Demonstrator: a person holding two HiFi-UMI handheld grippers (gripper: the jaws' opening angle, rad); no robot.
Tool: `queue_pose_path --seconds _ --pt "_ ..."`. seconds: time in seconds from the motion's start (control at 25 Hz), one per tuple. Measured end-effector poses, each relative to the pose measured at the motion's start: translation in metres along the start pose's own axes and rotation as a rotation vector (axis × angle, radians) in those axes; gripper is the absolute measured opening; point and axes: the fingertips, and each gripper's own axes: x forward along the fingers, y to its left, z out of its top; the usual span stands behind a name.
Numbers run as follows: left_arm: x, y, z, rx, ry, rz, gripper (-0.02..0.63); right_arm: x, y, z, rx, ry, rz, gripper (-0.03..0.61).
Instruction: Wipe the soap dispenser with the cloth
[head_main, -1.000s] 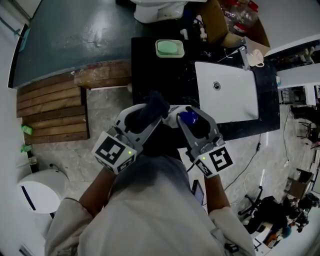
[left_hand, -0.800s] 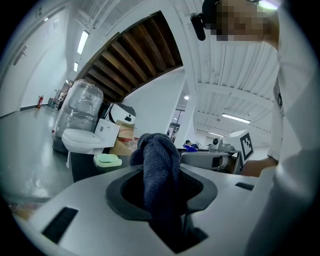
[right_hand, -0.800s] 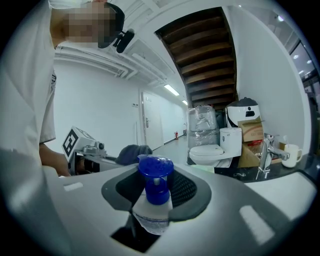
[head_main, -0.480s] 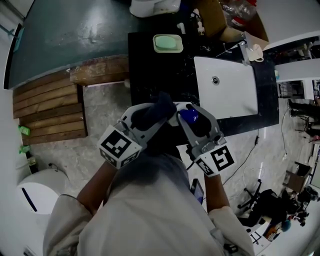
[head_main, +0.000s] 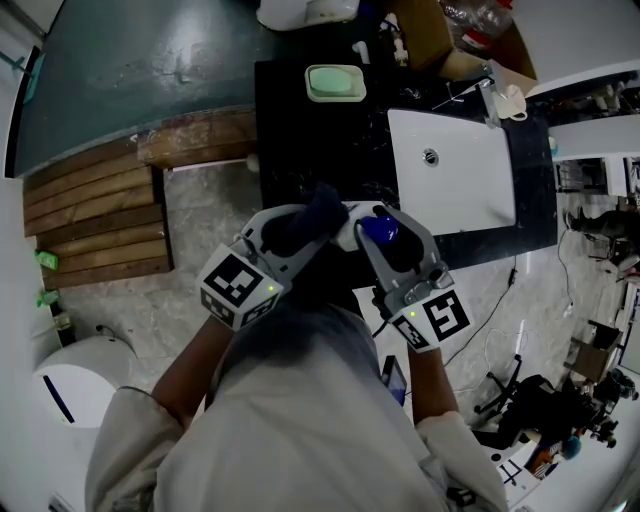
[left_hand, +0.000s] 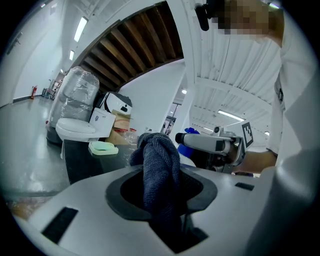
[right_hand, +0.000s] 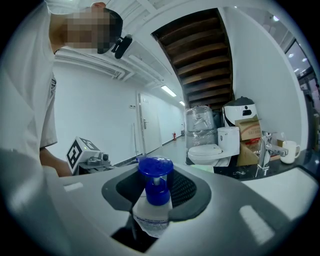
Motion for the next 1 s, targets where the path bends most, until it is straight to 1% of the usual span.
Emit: queue_pose_path --seconds 0.44,0.64,1.0 --pt "0.004 0.007 -0.023 -0.020 0.071 0.016 0.137 0.003 0.002 0.000 0.003 -0.015 0.015 0.106" --pt "0.009 0.005 -0.038 -0.027 0.113 0.010 0.137 0.001 0.005 -0.002 -0.003 -0.012 0.021 0.095" --pt "0.020 0.004 -0.056 -0.036 0.176 0.013 0.137 -0.010 0.003 -0.003 0.022 -0.040 0.013 0.095"
